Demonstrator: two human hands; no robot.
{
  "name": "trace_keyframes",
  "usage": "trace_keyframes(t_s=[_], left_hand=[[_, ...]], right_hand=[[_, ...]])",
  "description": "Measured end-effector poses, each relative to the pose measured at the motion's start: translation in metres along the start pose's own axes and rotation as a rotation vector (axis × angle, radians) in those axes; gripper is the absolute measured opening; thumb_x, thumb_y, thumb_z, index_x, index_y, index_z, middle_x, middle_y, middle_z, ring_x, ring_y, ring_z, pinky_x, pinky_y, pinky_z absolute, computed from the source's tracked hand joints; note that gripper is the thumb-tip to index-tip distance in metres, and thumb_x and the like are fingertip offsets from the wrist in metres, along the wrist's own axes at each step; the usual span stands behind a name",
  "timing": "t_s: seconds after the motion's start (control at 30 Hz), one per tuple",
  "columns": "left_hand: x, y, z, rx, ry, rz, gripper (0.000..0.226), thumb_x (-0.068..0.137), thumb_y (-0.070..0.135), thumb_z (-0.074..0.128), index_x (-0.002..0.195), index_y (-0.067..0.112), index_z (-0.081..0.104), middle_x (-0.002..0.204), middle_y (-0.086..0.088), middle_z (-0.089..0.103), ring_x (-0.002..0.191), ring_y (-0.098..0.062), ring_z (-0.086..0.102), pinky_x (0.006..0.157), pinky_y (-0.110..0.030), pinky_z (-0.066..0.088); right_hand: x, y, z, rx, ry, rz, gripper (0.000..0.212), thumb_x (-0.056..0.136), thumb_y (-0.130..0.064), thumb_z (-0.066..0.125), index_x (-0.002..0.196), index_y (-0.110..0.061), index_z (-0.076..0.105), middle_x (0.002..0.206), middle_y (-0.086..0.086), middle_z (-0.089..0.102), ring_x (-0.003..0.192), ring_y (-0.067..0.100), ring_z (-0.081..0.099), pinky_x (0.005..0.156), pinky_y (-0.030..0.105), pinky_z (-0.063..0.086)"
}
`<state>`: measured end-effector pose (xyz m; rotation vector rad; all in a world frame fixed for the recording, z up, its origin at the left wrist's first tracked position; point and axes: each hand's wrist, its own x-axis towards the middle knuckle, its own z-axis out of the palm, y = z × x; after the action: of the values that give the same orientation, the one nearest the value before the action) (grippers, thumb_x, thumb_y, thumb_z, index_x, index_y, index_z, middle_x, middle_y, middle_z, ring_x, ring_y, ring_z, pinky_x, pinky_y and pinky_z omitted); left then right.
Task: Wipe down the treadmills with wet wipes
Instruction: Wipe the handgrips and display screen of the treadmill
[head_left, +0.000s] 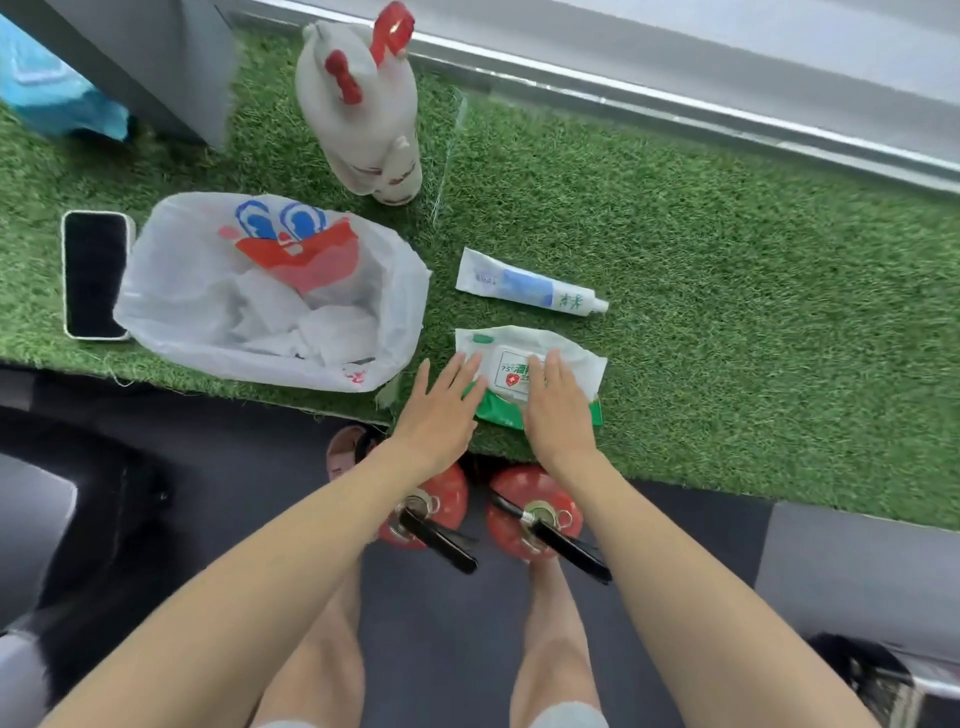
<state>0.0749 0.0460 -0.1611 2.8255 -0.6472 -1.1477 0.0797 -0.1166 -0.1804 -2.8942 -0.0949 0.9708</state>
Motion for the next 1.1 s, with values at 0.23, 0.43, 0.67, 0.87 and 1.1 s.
trace_keyframes(t_s=[0.23,0.43,0.67,0.87,1.1], left_hand=[[0.004,0.005,0.025,0.044,0.063,-0.036,0.065,0.103,0.033,0.032,0.153,0.013,-0.003,0.160,-0.007,-0.017,0.146,-0.029,-0.019,0.114,-0.057,-0.006],[0.004,0.004,0.036,0.041,0.112,-0.060,0.068,0.102,0.028,0.035,0.153,0.015,-0.008,0.160,-0.003,-0.016,0.146,-0.028,-0.018,0.114,-0.060,-0.004],[0.001,0.008,0.035,0.030,0.112,-0.061,0.069,0.101,0.025,0.037,0.153,0.015,-0.006,0.161,-0.004,-0.015,0.146,-0.029,-0.018,0.113,-0.060,-0.006],[-0.004,0.013,0.021,0.025,0.148,-0.056,0.065,0.096,0.023,0.046,0.152,0.014,0.014,0.162,-0.009,-0.001,0.148,-0.030,-0.007,0.113,-0.057,-0.010],[0.014,0.017,0.013,-0.088,0.307,0.080,0.041,0.078,0.005,0.066,0.119,0.011,0.062,0.139,-0.018,0.050,0.126,-0.032,0.047,0.108,-0.051,0.027]], right_hand=[[0.010,-0.002,0.016,-0.173,0.101,-0.027,0.046,0.091,-0.009,0.049,0.134,0.002,0.038,0.137,0.026,0.043,0.120,0.036,0.048,0.089,0.040,0.050],[0.012,0.013,0.021,-0.248,0.076,-0.220,0.055,0.090,-0.003,0.024,0.144,0.006,0.022,0.141,0.024,0.036,0.126,0.038,0.037,0.100,0.040,0.040],[0.008,0.023,-0.027,0.397,0.347,0.099,0.031,0.101,-0.028,0.044,0.122,-0.006,0.047,0.112,0.005,0.045,0.087,0.022,0.051,0.063,0.032,0.037],[0.004,0.019,-0.035,0.443,0.390,0.195,0.016,0.097,-0.025,0.053,0.092,-0.011,0.050,0.088,0.003,0.050,0.067,0.019,0.049,0.055,0.030,0.029],[-0.010,0.024,-0.015,0.429,0.224,0.082,0.046,0.097,-0.013,0.046,0.142,-0.017,0.039,0.127,0.004,0.049,0.097,0.028,0.057,0.069,0.038,0.046]])
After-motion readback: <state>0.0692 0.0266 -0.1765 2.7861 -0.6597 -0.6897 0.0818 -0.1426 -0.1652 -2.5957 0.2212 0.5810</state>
